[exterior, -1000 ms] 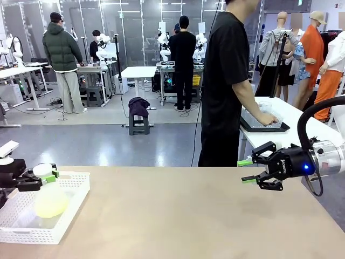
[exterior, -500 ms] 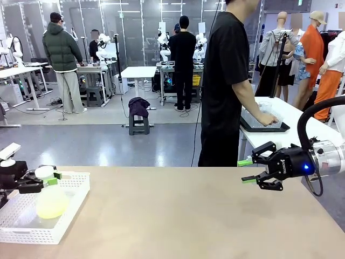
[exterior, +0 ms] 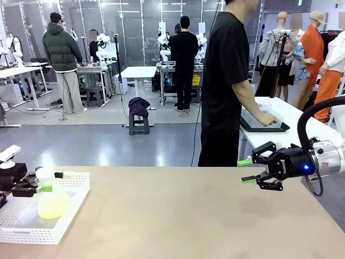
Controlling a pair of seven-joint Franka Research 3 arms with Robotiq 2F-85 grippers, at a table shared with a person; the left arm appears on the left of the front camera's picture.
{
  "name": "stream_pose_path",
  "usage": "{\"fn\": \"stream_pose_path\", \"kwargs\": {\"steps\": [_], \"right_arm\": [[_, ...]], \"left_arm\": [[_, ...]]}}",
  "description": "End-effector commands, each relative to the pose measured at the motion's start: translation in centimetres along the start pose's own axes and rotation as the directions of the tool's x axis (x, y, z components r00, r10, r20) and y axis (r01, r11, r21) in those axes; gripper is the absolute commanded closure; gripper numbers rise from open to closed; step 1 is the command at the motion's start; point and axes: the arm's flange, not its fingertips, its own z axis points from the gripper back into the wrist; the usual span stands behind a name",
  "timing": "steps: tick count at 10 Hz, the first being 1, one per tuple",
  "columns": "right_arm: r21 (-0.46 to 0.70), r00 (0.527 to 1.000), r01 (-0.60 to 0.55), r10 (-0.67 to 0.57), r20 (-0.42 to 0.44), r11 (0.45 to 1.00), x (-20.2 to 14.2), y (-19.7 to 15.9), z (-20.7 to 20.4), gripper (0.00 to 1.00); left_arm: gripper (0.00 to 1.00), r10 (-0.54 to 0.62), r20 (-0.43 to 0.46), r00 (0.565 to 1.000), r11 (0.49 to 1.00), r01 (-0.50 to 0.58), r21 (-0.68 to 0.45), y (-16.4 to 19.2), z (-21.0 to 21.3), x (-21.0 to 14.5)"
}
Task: Prepare the solutions needed for the experiment.
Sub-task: When the human places the Big flask in the center of the table, pick up the Big flask and place it in the left Organizing basket.
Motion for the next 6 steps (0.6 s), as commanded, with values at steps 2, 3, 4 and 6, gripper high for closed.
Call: {"fn": "stream_pose_path", "kwargs": {"steps": [2, 3, 4, 6], "right_arm": [[-0.007, 1.0, -0.004, 0.004, -0.01, 1.0, 0.01, 0.24, 0.12, 0.49], [-0.007, 1.0, -0.004, 0.004, -0.01, 1.0, 0.01, 0.24, 0.12, 0.49], [-0.007, 1.0, -0.004, 0.004, -0.01, 1.0, 0.01, 0.24, 0.12, 0.49], [-0.007, 1.0, -0.004, 0.004, -0.01, 1.0, 0.01, 0.24, 0.12, 0.49]], "left_arm": [[0.0, -0.02, 0.011, 1.0, 1.0, 0.02, 0.003, -0.24, 0.55, -0.44], [0.0, 0.048, -0.006, 0.999, 0.998, -0.047, 0.039, -0.01, 0.54, -0.78], [0.0, 0.002, 0.001, 1.0, 1.0, -0.002, 0.009, -0.09, 0.45, -0.12], [0.0, 0.002, 0.001, 1.0, 1.0, -0.002, 0.009, -0.09, 0.45, -0.12]]}}
